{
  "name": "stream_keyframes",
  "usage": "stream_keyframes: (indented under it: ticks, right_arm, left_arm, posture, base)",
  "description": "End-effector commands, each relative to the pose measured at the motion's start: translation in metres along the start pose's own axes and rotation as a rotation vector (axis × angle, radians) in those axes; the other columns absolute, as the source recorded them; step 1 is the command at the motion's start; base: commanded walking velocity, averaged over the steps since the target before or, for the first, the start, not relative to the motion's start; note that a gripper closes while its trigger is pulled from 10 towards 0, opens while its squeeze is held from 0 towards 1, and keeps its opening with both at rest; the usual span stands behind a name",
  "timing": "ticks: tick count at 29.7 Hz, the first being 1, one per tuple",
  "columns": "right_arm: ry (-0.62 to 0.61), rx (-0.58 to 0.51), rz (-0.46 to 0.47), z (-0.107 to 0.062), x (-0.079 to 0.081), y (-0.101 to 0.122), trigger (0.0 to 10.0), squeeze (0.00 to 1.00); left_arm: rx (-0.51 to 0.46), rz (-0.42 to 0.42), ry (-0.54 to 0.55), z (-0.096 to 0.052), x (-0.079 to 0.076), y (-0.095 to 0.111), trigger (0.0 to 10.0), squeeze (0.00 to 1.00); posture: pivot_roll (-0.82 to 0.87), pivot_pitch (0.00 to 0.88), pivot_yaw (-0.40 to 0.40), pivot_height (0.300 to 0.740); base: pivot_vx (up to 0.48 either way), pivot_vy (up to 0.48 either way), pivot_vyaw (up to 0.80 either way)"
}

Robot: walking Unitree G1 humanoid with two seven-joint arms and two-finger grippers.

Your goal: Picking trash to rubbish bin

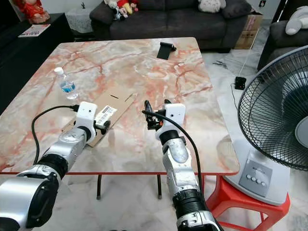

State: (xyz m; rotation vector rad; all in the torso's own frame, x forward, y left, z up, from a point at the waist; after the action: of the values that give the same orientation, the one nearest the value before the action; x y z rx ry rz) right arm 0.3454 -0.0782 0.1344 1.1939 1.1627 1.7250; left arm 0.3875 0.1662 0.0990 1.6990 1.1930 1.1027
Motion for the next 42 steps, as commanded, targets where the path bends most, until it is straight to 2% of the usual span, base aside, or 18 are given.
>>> stream_keyframes:
  ticks: [1, 5, 6, 8, 12, 13, 14, 18, 21, 24, 26, 32, 34, 35, 38, 39, 40, 42]
  right_arm:
    - [0.018, -0.004, 0.004, 0.001, 0.005, 0.002, 10.0, 0.00]
    - [0.018, -0.001, 0.004, 0.001, 0.005, 0.003, 10.0, 0.00]
    - [0.020, 0.002, 0.005, 0.001, 0.006, 0.003, 10.0, 0.00]
    - [0.024, 0.005, 0.005, 0.002, 0.006, 0.004, 10.0, 0.00]
    - [0.029, 0.011, 0.005, 0.001, 0.006, 0.002, 10.0, 0.00]
    - [0.031, 0.016, 0.005, 0.001, 0.006, 0.002, 10.0, 0.00]
    - [0.031, 0.016, 0.005, 0.001, 0.006, 0.002, 10.0, 0.00]
    - [0.036, 0.021, 0.006, 0.002, 0.007, 0.001, 10.0, 0.00]
    - [0.038, 0.023, 0.008, 0.003, 0.008, 0.001, 10.0, 0.00]
    - [0.042, 0.023, 0.011, 0.003, 0.009, 0.001, 10.0, 0.00]
    - [0.045, 0.022, 0.015, 0.004, 0.011, 0.001, 10.0, 0.00]
    - [0.045, 0.018, 0.018, 0.006, 0.011, 0.002, 10.0, 0.00]
    - [0.043, 0.010, 0.015, 0.008, 0.010, 0.004, 10.0, 0.00]
    - [0.040, 0.007, 0.015, 0.008, 0.009, 0.005, 10.0, 0.00]
    - [0.037, 0.004, 0.014, 0.010, 0.008, 0.006, 10.0, 0.00]
    - [0.035, 0.004, 0.014, 0.010, 0.008, 0.006, 10.0, 0.00]
    - [0.032, 0.005, 0.012, 0.011, 0.007, 0.006, 10.0, 0.00]
    - [0.031, 0.006, 0.011, 0.011, 0.007, 0.006, 10.0, 0.00]
  left_arm:
    - [0.040, -0.052, 0.007, -0.004, 0.007, -0.014, 10.0, 0.00]
    - [0.047, -0.084, 0.005, -0.005, 0.008, -0.018, 10.0, 0.00]
    - [0.063, -0.193, 0.020, -0.011, 0.013, -0.029, 10.0, 0.00]
    - [0.066, -0.277, 0.028, -0.017, 0.016, -0.038, 10.0, 0.00]
    - [0.068, -0.319, 0.032, -0.029, 0.014, -0.045, 10.0, 0.00]
    - [0.074, -0.324, 0.023, -0.040, 0.010, -0.048, 10.0, 0.00]
    - [0.074, -0.324, 0.023, -0.040, 0.010, -0.048, 10.0, 0.00]
    - [0.093, -0.311, 0.017, -0.071, 0.000, -0.046, 10.0, 0.00]
    - [0.104, -0.288, 0.002, -0.088, -0.004, -0.042, 10.0, 0.00]
    - [0.112, -0.246, -0.010, -0.111, -0.008, -0.033, 10.0, 0.00]
    - [0.098, -0.179, 0.014, -0.127, -0.003, -0.015, 10.0, 0.00]
    - [0.003, -0.095, 0.059, -0.128, 0.007, 0.024, 10.0, 0.00]
    - [-0.102, -0.049, 0.095, -0.119, 0.015, 0.056, 10.0, 0.00]
    - [-0.129, -0.048, 0.103, -0.115, 0.016, 0.062, 10.0, 0.00]
    - [-0.142, -0.021, 0.115, -0.107, 0.017, 0.067, 10.0, 0.00]
    - [-0.152, -0.015, 0.118, -0.101, 0.017, 0.068, 10.0, 0.00]
    - [-0.153, -0.022, 0.115, -0.087, 0.016, 0.066, 10.0, 0.00]
    - [-0.144, -0.030, 0.113, -0.077, 0.014, 0.065, 10.0, 0.00]
  posture:
    - [0.05, 0.095, 0.084, 0.740]
    - [0.05, 0.095, 0.084, 0.740]
    - [0.06, 0.091, 0.082, 0.740]
    - [0.07, 0.095, 0.079, 0.740]
    - [0.08, 0.099, 0.077, 0.740]
    - [0.10, 0.102, 0.075, 0.740]
    - [0.10, 0.102, 0.075, 0.740]
    - [0.12, 0.113, 0.076, 0.740]
    - [0.13, 0.119, 0.079, 0.740]
    - [0.15, 0.122, 0.081, 0.740]
    - [0.15, 0.122, 0.083, 0.740]
    - [0.15, 0.116, 0.082, 0.740]
    - [0.15, 0.111, 0.080, 0.740]
    - [0.14, 0.105, 0.082, 0.740]
    - [0.14, 0.101, 0.079, 0.740]
    - [0.14, 0.100, 0.077, 0.740]
    - [0.14, 0.097, 0.076, 0.740]
    - [0.13, 0.095, 0.077, 0.740]
  base:
    - [0.000, 0.000, 0.00]
    - [0.000, 0.000, 0.00]
    - [0.000, 0.000, 0.00]
    - [0.000, 0.000, 0.00]
    - [0.000, 0.000, 0.00]
    - [0.000, 0.000, 0.00]
    - [0.000, 0.000, 0.00]
    - [0.000, 0.000, 0.00]
    - [0.000, 0.000, 0.00]
    - [0.000, 0.000, 0.00]
    - [0.000, 0.000, 0.00]
    - [0.000, 0.000, 0.00]
    - [0.000, 0.000, 0.00]
    - [0.000, 0.000, 0.00]
    - [0.000, 0.000, 0.00]
    - [0.000, 0.000, 0.00]
    - [0.000, 0.000, 0.00]
    - [0.000, 0.000, 0.00]
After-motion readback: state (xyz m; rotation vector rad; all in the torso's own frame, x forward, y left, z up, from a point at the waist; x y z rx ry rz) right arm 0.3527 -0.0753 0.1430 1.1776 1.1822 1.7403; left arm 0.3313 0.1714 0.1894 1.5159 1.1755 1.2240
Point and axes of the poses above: a point about 5 cm out from each wrist's last joint towards the gripper, its own z axis pointing out of the wrist towards the gripper, its own y axis along the axis of the wrist's last joint, x = y × z, the point moved 1 cm from there along z, pointing out of the wrist towards the gripper, and after that the axes turned 8 degrees about z, right-handed, at the moved point
